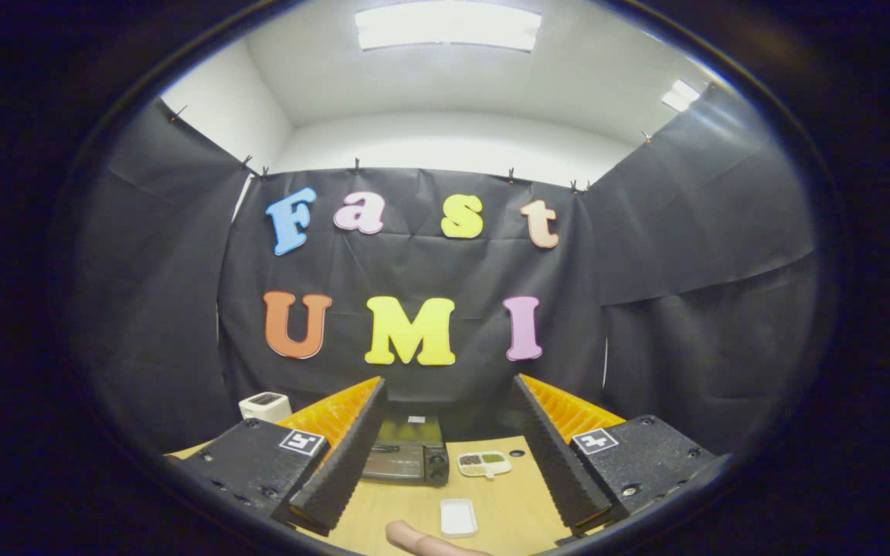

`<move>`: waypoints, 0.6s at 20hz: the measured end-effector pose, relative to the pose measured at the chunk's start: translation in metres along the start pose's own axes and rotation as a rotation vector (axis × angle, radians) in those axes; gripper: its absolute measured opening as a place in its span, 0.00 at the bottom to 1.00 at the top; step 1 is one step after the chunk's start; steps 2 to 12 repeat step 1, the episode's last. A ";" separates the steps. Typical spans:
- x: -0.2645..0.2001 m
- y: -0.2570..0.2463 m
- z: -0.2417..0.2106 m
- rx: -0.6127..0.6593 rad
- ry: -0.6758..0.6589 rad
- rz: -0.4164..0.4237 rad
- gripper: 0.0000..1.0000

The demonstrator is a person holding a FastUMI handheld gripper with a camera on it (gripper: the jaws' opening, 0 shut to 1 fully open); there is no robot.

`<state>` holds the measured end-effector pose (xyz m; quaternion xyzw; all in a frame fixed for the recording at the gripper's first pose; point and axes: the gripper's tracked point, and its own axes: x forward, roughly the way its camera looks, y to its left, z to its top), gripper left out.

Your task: Open the toaster oven, put the food inside, and close the toaster oven door.

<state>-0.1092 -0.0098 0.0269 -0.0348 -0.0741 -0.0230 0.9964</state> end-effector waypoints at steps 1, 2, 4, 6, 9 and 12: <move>-0.007 0.000 -0.005 -0.011 0.010 0.008 1.00; -0.007 0.000 -0.005 -0.011 0.010 0.008 1.00; -0.007 0.000 -0.005 -0.011 0.010 0.008 1.00; -0.007 0.000 -0.005 -0.011 0.010 0.008 1.00; -0.007 0.000 -0.005 -0.011 0.010 0.008 1.00; -0.007 0.000 -0.005 -0.011 0.010 0.008 1.00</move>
